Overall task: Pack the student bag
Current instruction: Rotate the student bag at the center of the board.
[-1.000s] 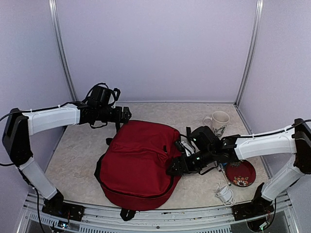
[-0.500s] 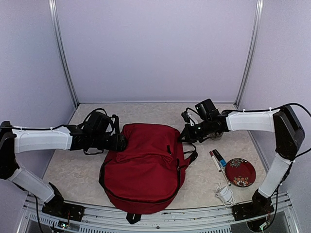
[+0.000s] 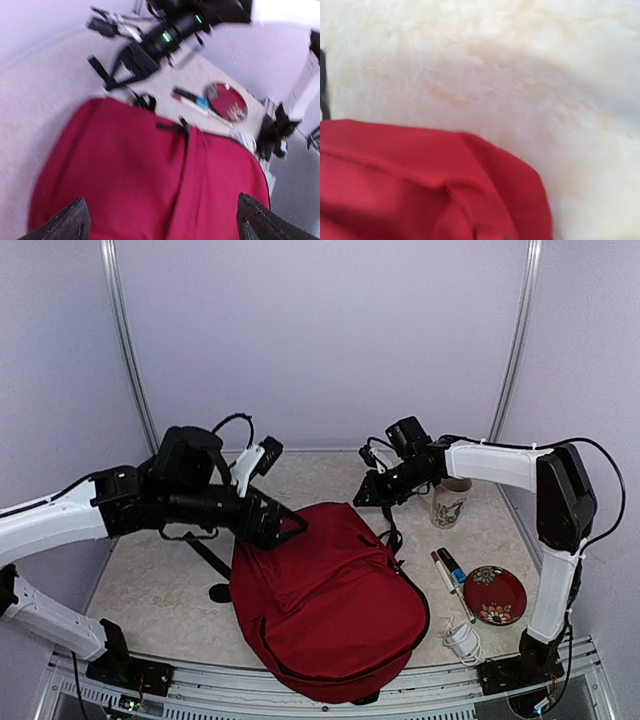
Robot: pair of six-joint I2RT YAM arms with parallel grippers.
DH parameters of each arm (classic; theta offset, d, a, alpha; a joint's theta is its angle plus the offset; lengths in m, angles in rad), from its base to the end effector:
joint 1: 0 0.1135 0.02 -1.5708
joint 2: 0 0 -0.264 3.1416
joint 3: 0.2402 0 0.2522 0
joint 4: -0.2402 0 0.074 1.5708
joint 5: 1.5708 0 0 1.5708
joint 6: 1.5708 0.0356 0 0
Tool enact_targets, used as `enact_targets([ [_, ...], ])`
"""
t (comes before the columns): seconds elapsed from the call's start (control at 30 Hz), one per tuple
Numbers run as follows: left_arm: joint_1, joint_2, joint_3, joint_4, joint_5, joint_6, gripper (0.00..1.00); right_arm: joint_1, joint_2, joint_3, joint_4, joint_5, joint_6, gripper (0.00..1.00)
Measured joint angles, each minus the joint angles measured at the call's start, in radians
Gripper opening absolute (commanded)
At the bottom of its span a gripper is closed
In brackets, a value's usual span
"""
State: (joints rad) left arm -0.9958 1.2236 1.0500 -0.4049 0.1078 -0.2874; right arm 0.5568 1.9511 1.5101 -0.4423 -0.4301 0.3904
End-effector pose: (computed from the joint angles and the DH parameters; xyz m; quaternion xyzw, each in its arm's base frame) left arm 0.1455 -0.2315 0.3187 0.3286 0.8147 -0.3224 0.3525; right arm 0.3594 0.2412 0.2261 -0.1481 0.9107 0.3290 0.2014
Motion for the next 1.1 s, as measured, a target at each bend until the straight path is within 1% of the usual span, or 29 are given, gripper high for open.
enact_targets([
  [0.07, 0.089, 0.077, 0.133, 0.034, 0.013, 0.049, 0.99, 0.004, -0.058, -0.019, -0.038, 0.048, -0.006, 0.31],
  [0.1, 0.136, 0.125, 0.175, 0.051, 0.020, 0.065, 0.99, 0.007, -0.105, -0.041, -0.056, 0.071, -0.002, 0.37],
  [0.13, 0.171, 0.167, 0.208, 0.060, 0.028, 0.076, 0.99, 0.010, -0.159, -0.072, -0.074, 0.097, 0.001, 0.45],
  [0.17, 0.211, 0.236, 0.252, 0.066, 0.045, 0.089, 0.99, 0.014, -0.206, -0.099, -0.091, 0.113, 0.013, 0.55],
  [0.23, 0.266, 0.392, 0.335, 0.082, 0.072, 0.118, 0.99, 0.046, -0.329, -0.170, -0.138, 0.145, 0.033, 0.81],
  [0.27, 0.284, 0.475, 0.373, 0.080, 0.081, 0.135, 0.99, 0.073, -0.381, -0.204, -0.155, 0.154, 0.050, 0.91],
  [0.3, 0.294, 0.554, 0.410, 0.069, 0.090, 0.151, 0.99, 0.107, -0.427, -0.240, -0.167, 0.158, 0.071, 0.99],
  [0.33, 0.298, 0.631, 0.453, 0.047, 0.100, 0.168, 0.99, 0.149, -0.468, -0.280, -0.176, 0.156, 0.098, 1.00],
  [0.4, 0.294, 0.769, 0.543, -0.008, 0.127, 0.206, 0.99, 0.236, -0.531, -0.370, -0.179, 0.141, 0.156, 1.00],
  [0.5, 0.288, 0.874, 0.636, -0.039, 0.168, 0.237, 0.99, 0.351, -0.579, -0.508, -0.177, 0.117, 0.266, 1.00],
  [0.57, 0.288, 0.880, 0.647, -0.052, 0.182, 0.254, 0.99, 0.398, -0.594, -0.600, -0.156, 0.104, 0.338, 1.00],
  [0.67, 0.287, 0.870, 0.633, -0.039, 0.204, 0.264, 0.99, 0.417, -0.600, -0.692, -0.100, 0.093, 0.425, 1.00],
  [0.8, 0.287, 0.839, 0.577, 0.005, 0.207, 0.266, 0.98, 0.418, -0.622, -0.705, -0.116, 0.126, 0.475, 1.00],
  [0.93, 0.287, 0.813, 0.529, 0.037, 0.210, 0.263, 0.97, 0.413, -0.681, -0.680, -0.219, 0.161, 0.489, 1.00],
  [1.03, 0.288, 0.796, 0.495, 0.060, 0.217, 0.255, 0.96, 0.412, -0.726, -0.680, -0.272, 0.145, 0.500, 1.00],
  [1.1, 0.285, 0.787, 0.478, 0.075, 0.206, 0.251, 0.93, 0.412, -0.770, -0.732, -0.243, 0.101, 0.524, 0.99],
])
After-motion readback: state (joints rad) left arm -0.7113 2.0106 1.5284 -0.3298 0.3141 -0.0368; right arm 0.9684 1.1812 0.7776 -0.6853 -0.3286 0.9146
